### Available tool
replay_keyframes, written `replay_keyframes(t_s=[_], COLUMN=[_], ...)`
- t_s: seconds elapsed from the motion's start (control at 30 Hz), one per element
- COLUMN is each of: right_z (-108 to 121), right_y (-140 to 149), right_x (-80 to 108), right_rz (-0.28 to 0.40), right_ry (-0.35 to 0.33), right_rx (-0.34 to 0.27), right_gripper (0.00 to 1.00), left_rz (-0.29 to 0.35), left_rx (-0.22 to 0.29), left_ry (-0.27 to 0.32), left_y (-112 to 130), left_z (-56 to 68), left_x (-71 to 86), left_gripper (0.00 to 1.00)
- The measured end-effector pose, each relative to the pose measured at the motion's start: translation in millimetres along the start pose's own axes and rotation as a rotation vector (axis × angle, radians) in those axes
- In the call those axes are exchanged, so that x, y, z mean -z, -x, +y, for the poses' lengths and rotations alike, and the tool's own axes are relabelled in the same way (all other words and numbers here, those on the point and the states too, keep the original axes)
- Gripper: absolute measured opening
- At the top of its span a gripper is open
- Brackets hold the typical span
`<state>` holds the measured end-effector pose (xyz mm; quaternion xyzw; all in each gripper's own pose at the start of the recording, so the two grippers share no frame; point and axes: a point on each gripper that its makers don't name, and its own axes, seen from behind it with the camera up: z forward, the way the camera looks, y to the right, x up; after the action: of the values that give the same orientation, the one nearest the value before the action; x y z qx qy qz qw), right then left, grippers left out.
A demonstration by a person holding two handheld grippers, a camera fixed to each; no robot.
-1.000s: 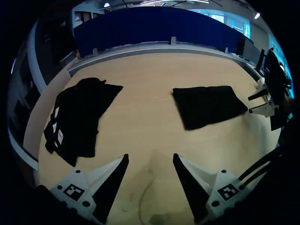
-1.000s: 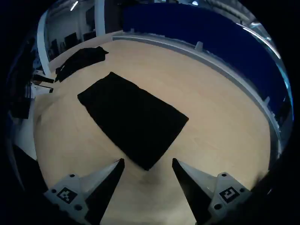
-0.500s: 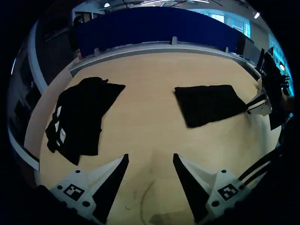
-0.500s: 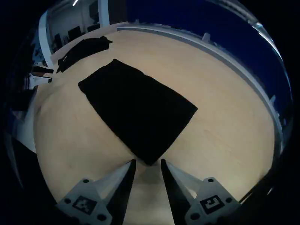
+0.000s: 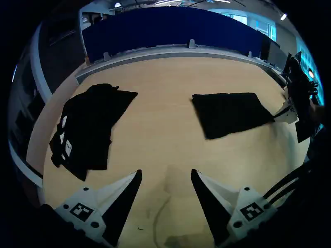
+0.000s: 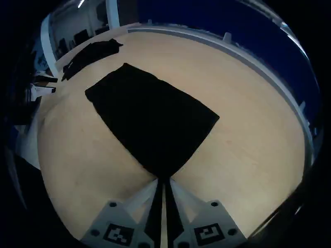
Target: Fold towel
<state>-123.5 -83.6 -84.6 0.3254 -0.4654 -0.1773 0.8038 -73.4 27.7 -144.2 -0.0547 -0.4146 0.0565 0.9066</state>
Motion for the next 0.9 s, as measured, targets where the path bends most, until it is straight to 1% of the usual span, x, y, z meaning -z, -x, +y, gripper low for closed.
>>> replay_keyframes(t_s=[0.2, 0.4, 0.57, 0.9], right_z=[1.5, 5.2, 6.9, 6.5], right_y=[-4.0, -17.8, -38.8, -93.3], right_x=[1.2, 7.3, 19.1, 42.2], right_rz=[0.007, 0.022, 0.046, 0.095], right_ry=[0.014, 0.023, 0.035, 0.064], right_rx=[0.025, 0.038, 0.075, 0.188], right_gripper=[0.03, 0.03, 0.03, 0.03], left_rz=[0.000, 0.002, 0.002, 0.013], left_rx=[0.001, 0.008, 0.013, 0.028], left_ry=[0.000, 0.000, -0.004, -0.002], left_y=[-0.2, 0.2, 2.0, 2.7], left_z=[-1.1, -3.4, -6.3, -11.0], left_x=[0.1, 1.2, 3.5, 7.7], left_gripper=[0.87, 0.87, 0.87, 0.87])
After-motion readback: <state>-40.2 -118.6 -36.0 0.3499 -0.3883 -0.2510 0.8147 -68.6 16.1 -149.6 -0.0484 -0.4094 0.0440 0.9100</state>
